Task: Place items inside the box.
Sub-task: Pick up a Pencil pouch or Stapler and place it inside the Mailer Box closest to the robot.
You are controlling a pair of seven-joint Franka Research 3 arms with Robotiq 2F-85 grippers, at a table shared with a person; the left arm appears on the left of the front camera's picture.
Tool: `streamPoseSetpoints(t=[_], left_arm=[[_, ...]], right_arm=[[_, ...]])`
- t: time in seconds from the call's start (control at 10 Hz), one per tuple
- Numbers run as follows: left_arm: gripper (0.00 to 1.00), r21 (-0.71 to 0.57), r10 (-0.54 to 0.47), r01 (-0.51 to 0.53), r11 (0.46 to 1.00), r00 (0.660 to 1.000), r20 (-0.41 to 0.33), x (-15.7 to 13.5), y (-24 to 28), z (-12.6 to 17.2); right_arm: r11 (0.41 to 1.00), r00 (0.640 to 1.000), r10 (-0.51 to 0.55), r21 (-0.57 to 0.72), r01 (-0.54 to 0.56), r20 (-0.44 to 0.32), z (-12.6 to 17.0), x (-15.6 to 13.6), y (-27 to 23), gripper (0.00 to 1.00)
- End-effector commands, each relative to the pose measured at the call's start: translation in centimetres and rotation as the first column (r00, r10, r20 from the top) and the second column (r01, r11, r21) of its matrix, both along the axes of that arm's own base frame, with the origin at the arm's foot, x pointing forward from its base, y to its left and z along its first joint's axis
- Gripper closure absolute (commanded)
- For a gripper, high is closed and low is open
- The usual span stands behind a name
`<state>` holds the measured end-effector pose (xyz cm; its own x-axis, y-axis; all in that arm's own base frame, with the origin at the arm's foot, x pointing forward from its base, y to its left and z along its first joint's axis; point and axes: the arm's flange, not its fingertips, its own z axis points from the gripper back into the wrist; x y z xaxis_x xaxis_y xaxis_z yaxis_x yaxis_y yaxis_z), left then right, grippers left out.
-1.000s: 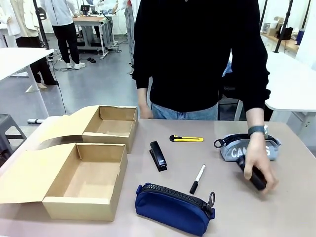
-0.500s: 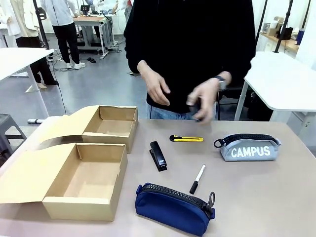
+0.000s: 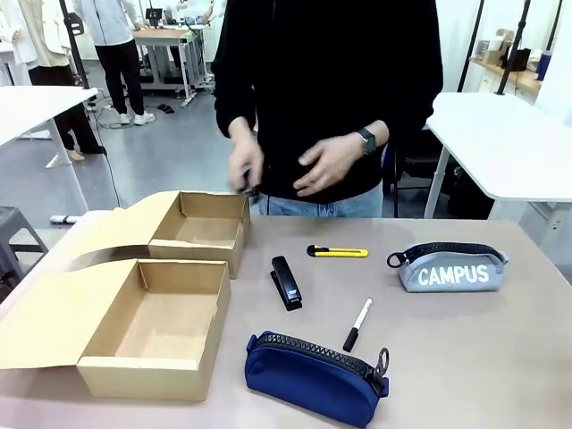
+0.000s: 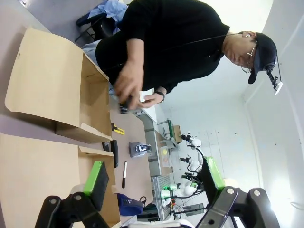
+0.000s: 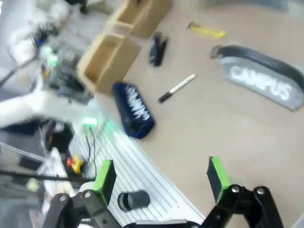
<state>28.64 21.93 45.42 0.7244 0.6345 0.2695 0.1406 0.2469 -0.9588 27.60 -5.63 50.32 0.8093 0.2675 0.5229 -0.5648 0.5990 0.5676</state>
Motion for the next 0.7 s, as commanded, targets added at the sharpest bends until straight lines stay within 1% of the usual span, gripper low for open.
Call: streamPoseSetpoints(t=[0.0,0.1,0.2,0.3,0.4,0.5,0.6], left_arm=[[0.00,-0.004,0.001,-0.001,1.000,0.999,0.036,0.1,0.1,0.1],[0.00,-0.004,0.001,-0.001,1.000,0.999,0.036,0.1,0.1,0.1],[0.00,-0.004,0.001,-0.001,1.000,0.999,0.036,0.1,0.1,0.1],[0.00,-0.004,0.001,-0.001,1.000,0.999,0.036,0.1,0.1,0.1],[0.00,-0.004,0.001,-0.001,1.000,0.999,0.036,0.1,0.1,0.1],[0.00,-0.004,0.001,-0.001,1.000,0.999,0.036,0.1,0.1,0.1],[0.00,-0.004,0.001,-0.001,1.000,0.999,0.036,0.1,0.1,0.1]], right_arm=[[0.913,0.911,0.399,-0.143,-0.383,0.103,-6.4,-7.6,11.4,0.00],[0.846,0.848,0.522,-0.188,-0.500,0.094,-8.0,-9.7,14.9,0.00],[0.804,0.808,0.579,-0.247,-0.541,0.113,-9.5,-11.2,17.3,0.00],[0.747,0.764,0.638,-0.320,-0.582,0.100,-10.8,-12.6,18.5,0.00],[0.686,0.716,0.691,-0.401,-0.607,0.099,-11.3,-13.3,18.4,0.00],[0.782,0.812,0.584,-0.267,-0.563,-0.001,0.0,-4.2,17.5,0.00],[0.782,0.812,0.584,-0.267,-0.563,-0.001,0.0,-4.2,17.5,0.00]])
